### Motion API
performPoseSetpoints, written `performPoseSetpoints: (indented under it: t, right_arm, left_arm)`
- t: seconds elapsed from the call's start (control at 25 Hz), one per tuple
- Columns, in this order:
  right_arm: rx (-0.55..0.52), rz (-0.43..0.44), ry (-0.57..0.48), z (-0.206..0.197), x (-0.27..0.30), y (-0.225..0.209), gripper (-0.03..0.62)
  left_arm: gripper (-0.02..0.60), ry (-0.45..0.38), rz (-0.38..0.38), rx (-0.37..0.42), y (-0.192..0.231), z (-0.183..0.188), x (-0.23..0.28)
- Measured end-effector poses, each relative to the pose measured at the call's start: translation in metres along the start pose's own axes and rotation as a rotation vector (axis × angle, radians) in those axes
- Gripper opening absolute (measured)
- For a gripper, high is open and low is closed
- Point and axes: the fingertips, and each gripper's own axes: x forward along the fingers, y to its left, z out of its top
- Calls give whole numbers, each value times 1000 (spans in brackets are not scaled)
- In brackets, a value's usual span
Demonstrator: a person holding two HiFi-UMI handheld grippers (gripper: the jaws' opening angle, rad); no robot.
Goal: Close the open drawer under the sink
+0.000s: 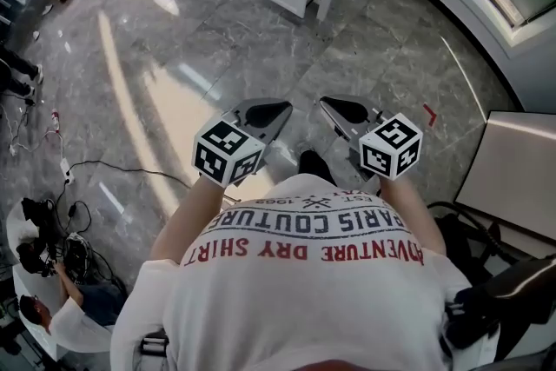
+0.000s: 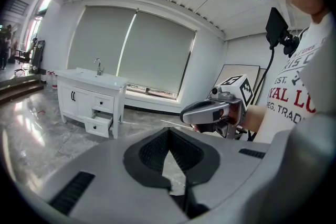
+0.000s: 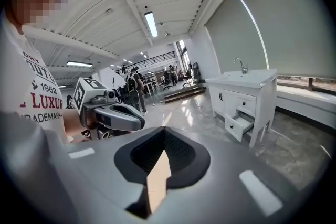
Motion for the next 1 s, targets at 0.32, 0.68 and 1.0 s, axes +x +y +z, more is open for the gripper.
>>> performPoseSetpoints:
  t: [0.32, 0.68, 1.0]
  right_arm:
    - [-15, 19, 0, 7, 6, 9, 2]
    - [-53, -9, -22, 35, 0, 4, 2]
    - [1, -36, -31, 33, 12, -75, 2]
  left_arm:
    - [3, -16, 15, -2, 2, 3, -11]
    - [3, -60, 25, 10, 7, 30, -20]
    - [3, 3, 12, 14, 40, 46, 45]
